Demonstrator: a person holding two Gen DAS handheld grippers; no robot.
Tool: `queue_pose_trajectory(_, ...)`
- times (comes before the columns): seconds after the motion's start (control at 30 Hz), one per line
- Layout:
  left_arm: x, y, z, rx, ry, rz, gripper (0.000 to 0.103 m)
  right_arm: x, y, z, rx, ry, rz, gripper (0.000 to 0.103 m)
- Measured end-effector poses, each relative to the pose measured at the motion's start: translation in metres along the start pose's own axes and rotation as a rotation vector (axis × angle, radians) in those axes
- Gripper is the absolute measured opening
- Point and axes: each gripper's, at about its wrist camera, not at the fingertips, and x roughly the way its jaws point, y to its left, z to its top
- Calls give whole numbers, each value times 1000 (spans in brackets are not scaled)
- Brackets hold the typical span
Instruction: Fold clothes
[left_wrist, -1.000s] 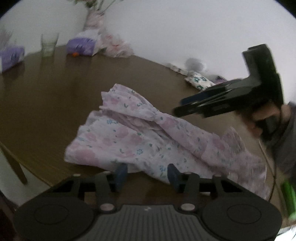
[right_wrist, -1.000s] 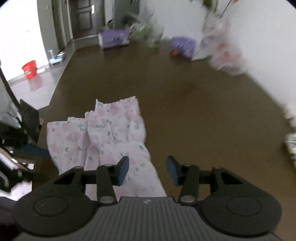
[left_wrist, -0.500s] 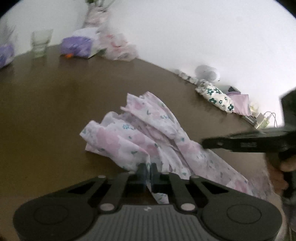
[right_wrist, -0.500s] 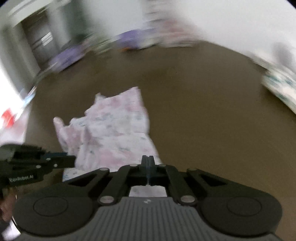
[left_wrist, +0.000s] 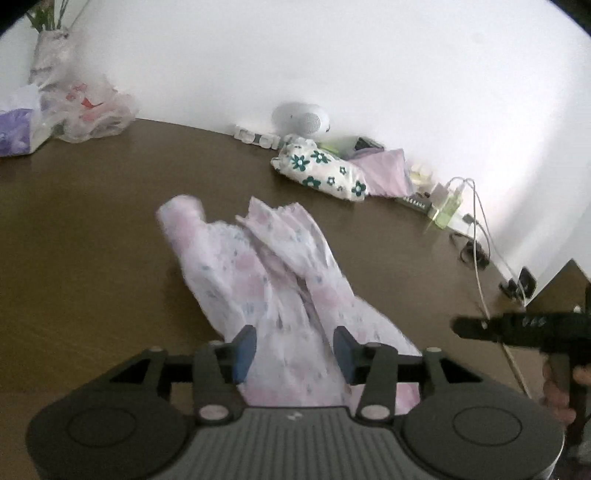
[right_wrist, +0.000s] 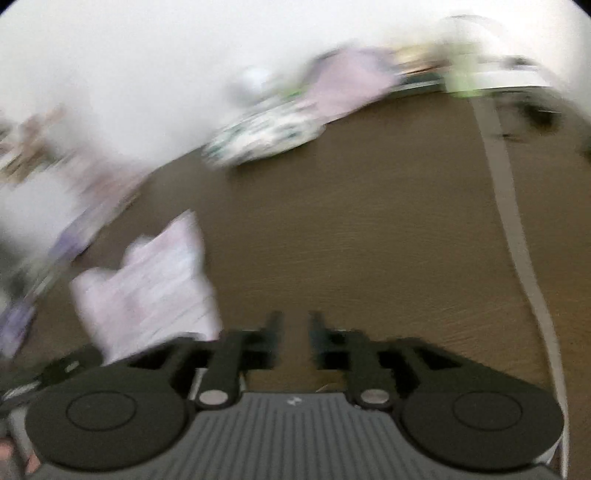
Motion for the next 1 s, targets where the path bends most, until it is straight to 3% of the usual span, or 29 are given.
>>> queue_pose_trajectory(0.13, 15, 2, 2, -37, 30, 164, 43, 36, 33, 13, -176, 88, 127, 52)
queue_pose_trajectory(0.2, 23, 7, 6, -56, 48, 172, 42, 63, 56, 22, -259, 143, 161, 52)
queue_pose_trajectory(0.23, 26, 10, 8, -63, 56, 162, 35, 70, 65, 23, -294, 153, 169, 51)
queue_pose_trajectory(0.27, 29, 11, 8, -69, 60, 149, 21, 78, 73, 23, -328, 163, 176, 46)
queue_pose_trajectory(0.3, 31, 13, 8, -73, 63, 136, 16, 85, 82, 23, -363, 173, 184, 38)
queue_pose_trajectory(0.33, 34, 14, 9, -79, 62, 130, 9, 90, 88, 23, -390, 179, 186, 14)
queue_pose_trajectory(0.37, 38, 16, 12, -87, 58, 124, 6, 89, 87, 21, -395, 173, 174, 6)
queue_pose_trajectory(0.47, 51, 19, 26, -102, 41, 109, 4, 85, 79, 19, -346, 145, 119, 2)
queue_pose_trajectory(0.6, 75, 6, 49, -71, 4, 98, 5, 65, 54, 19, -201, 62, -48, 2)
queue_pose_trajectory(0.67, 69, -3, 56, -35, 20, 22, 19, 50, 46, 16, -173, 12, -106, 8)
queue_pose_trajectory(0.73, 41, -5, 54, 12, -22, -22, 27, 17, 41, 13, -150, -55, -95, 11)
queue_pose_trajectory(0.8, 4, -2, 48, 64, -78, -65, 46, -28, 46, 6, -178, -120, -58, 29)
queue_pose_trajectory(0.83, -15, 2, 38, 101, -95, -131, 58, -47, 52, -3, -213, -137, -39, 41)
queue_pose_trajectory(0.87, -34, 6, 25, 142, -105, -215, 69, -65, 59, -15, -261, -142, -8, 49)
queue_pose_trajectory(0.93, -68, 13, -3, 223, -122, -391, 79, -79, 70, -41, -316, -109, 76, 58)
queue_pose_trajectory(1.0, -78, 7, -33, 303, -104, -473, 84, -72, 75, -65, -314, -30, 160, 64)
